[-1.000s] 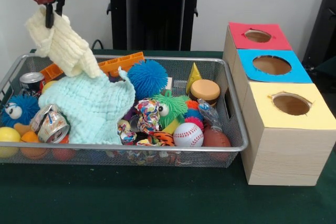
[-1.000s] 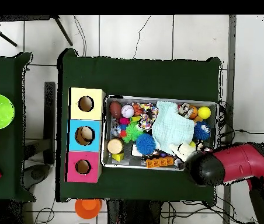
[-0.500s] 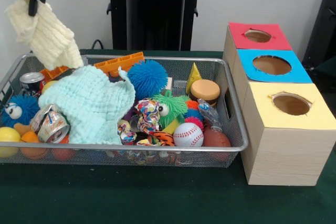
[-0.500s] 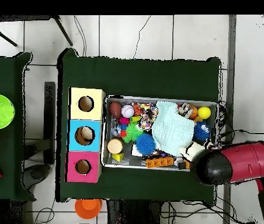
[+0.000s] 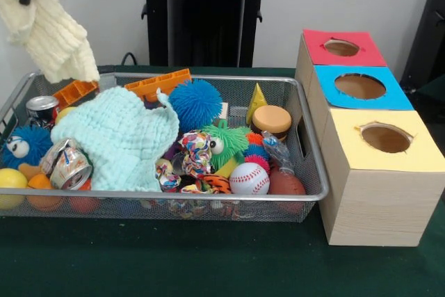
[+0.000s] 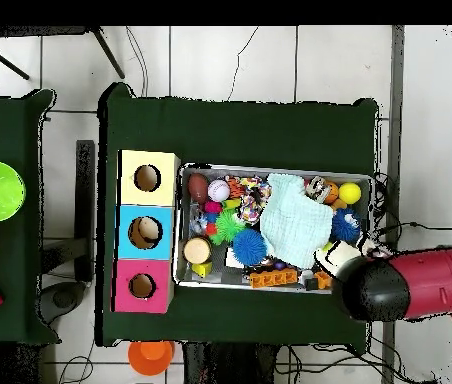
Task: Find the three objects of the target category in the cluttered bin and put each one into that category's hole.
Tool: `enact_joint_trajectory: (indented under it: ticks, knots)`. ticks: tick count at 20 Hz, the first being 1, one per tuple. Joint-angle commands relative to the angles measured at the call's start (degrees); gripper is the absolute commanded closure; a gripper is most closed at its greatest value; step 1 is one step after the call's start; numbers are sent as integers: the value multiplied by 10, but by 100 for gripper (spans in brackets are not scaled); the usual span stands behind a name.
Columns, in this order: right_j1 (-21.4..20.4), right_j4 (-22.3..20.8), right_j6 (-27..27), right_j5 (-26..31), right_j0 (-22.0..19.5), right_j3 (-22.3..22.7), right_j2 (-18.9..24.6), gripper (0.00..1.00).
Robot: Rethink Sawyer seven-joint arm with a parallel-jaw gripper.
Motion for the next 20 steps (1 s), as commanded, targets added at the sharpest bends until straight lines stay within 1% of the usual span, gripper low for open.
enact_joint_trajectory:
  ticks: [1,2,3,4,5,6,9,10,11,12,13,16,18,20]
  knots:
    - [-13,-7,-111,9,6,54,-8,0]
    - [-9,-8,-114,8,3,51,-9,0]
    - [-15,-2,-117,9,1,55,-7,0]
    - [-11,-7,-131,2,-16,53,-9,0]
    - [-17,-1,-134,1,-20,57,-7,0]
    - [-13,0,-114,4,-3,59,-6,0]
    - [-40,21,-111,-7,-8,83,3,0]
    - [-65,49,-109,-21,-16,105,15,0]
    - [-93,79,-120,-26,-27,119,27,0]
    - [-121,113,-120,-39,-37,142,38,0]
    - [-149,154,-128,-51,-51,161,53,0]
    - [-227,310,-152,-92,-96,231,110,0]
    - [-285,426,-187,-119,-119,276,143,0]
    - [-338,536,-234,-140,-116,317,147,0]
